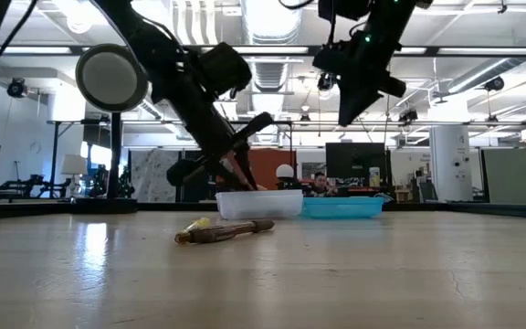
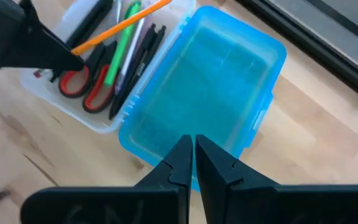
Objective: Pick & place school supplies into a supply box
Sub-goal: Put the orange pencil into the blue supply box, then put the brown pen into the blue supply box
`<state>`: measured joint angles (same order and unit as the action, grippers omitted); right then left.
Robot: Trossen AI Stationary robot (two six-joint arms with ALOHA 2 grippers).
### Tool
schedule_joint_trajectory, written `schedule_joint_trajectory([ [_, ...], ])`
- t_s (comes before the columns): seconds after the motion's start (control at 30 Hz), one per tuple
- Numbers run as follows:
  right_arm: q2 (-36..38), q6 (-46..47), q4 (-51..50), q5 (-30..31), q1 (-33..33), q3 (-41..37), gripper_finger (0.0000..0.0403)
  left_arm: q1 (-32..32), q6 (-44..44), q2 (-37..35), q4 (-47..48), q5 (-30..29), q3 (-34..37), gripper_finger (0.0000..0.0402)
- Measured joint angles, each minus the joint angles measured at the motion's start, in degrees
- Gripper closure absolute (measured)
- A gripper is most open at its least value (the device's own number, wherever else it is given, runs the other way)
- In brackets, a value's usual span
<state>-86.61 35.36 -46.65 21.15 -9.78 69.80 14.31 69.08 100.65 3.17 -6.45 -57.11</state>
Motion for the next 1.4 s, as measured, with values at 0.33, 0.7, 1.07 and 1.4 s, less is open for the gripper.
schedule_joint_trajectory([
  [0.33,0.02,0.25,1.62,-0.22,-0.04,-3.57,0.039,0.23,-3.7,-0.64,4.65,-4.52,-0.54,0.0352],
  [0.7,-1.22,-27.19,14.6,-24.98,1.08,-6.28,0.039,-6.98,-20.93,-12.78,12.17,-1.06,0.04,0.0333],
  [1.07,-11.41,-49.92,12.84,-30.22,10.12,-0.96,0.0298,-18.85,-14.25,-25.02,17.68,-4.56,10.41,0.0333],
  [1.4,-26.54,-62.67,13.01,-28.98,15.44,10.52,0.0181,-30.83,0.97,-33.22,15.47,-13.88,20.59,0.0333],
])
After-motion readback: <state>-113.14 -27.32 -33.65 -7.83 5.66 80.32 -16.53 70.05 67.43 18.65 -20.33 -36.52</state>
